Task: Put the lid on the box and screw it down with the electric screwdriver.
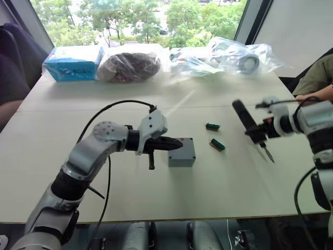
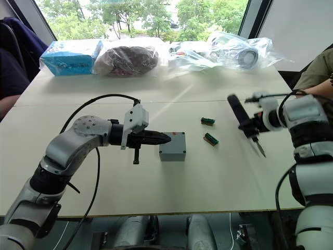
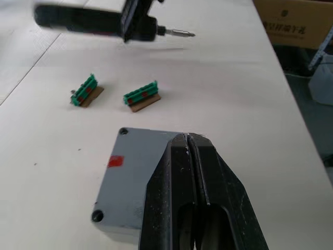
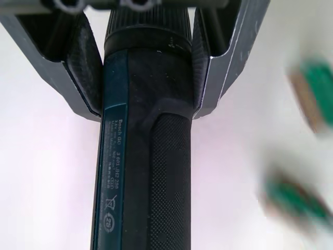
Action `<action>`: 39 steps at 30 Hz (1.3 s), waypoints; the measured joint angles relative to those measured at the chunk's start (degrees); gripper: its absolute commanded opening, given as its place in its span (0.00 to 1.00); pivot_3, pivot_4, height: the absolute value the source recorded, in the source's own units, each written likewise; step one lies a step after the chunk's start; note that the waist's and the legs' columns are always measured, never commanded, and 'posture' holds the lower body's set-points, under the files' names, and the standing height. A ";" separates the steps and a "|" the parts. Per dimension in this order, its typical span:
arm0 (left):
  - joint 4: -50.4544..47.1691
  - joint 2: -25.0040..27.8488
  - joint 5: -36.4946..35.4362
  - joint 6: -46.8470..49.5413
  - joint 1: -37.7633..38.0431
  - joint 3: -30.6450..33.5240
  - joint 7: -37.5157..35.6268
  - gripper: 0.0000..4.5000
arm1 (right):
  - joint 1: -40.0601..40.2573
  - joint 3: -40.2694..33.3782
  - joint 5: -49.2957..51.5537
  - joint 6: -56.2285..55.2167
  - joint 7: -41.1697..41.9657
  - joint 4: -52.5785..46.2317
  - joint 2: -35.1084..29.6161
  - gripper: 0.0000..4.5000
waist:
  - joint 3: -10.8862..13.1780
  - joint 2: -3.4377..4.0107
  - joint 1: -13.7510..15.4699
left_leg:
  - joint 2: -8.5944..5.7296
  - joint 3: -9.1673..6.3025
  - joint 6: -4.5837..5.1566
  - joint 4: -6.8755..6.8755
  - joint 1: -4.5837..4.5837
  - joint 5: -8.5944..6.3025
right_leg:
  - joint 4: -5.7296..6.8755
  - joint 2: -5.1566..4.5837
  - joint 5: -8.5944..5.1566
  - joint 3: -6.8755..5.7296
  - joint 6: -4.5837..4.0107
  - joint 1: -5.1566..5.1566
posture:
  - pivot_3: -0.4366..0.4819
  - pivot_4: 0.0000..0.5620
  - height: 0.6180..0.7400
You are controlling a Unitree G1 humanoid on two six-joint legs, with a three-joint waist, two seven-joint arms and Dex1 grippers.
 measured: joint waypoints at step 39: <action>13.24 -4.87 14.68 -9.92 -5.24 -9.68 -4.78 0.00 | 34.84 -12.26 18.01 -19.87 -21.62 -53.86 31.45 0.40 | -0.02 -0.12 1.23 | -0.19 -0.25 0.17 0.26 -0.28 0.06 | 0.03 -0.10 0.04 -0.16 0.10 0.01 | 0.48 0.27 1.00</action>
